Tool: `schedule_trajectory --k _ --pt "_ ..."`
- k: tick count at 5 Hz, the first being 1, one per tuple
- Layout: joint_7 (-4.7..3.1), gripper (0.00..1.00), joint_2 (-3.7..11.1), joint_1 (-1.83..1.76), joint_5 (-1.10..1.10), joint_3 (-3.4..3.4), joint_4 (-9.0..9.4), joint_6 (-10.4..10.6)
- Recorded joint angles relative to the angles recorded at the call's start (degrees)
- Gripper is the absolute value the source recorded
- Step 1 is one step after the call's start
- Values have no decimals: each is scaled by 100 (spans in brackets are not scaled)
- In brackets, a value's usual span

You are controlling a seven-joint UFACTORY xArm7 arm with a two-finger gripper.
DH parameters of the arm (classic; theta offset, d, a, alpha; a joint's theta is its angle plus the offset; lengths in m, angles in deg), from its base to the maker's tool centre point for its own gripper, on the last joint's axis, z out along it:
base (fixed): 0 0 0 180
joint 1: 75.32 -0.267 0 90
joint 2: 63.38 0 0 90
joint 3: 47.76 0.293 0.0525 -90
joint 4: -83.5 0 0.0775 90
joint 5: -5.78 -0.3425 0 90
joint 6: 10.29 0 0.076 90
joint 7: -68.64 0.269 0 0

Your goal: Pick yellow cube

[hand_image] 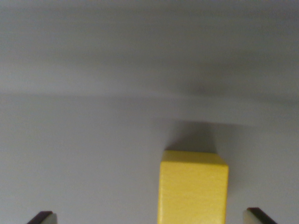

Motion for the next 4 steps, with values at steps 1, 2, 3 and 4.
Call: schedule_trajectory --k 1,2,3,4 --pt "-76 0 189 33 -15 -11 63 219" --pt "-76 0 189 33 -15 -11 63 219" --pt "-144 0 356 61 -29 -20 120 412" --pt "-144 0 356 61 -29 -20 120 412"
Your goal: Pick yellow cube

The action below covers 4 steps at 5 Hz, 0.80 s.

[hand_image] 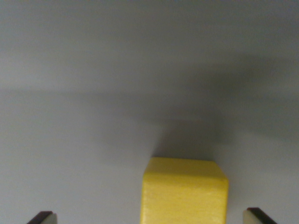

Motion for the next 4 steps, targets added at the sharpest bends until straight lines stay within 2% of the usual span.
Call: schedule_trajectory --k 1,2,3,4 --pt "-55 0 137 24 -11 -8 46 159" --pt "-55 0 137 24 -11 -8 46 159" --pt "-103 0 255 44 -21 -14 85 295" --pt "-103 0 255 44 -21 -14 85 295"
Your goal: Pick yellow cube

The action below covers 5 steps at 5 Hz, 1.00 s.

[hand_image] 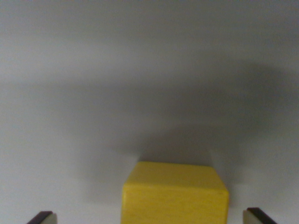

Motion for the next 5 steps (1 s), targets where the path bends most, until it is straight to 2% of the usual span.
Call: schedule_trajectory --k 1,5 --pt "-35 0 87 15 -7 -5 29 100" --pt "-62 0 154 27 -12 -9 52 179"
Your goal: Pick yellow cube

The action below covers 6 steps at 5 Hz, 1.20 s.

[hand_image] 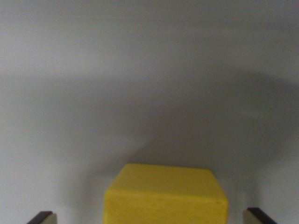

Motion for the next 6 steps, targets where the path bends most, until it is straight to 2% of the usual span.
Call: schedule_trajectory --k 4,5,6 --pt "0 0 0 0 0 0 0 0" --pt "0 100 0 0 0 0 0 0" --pt "0 100 0 0 0 0 0 0"
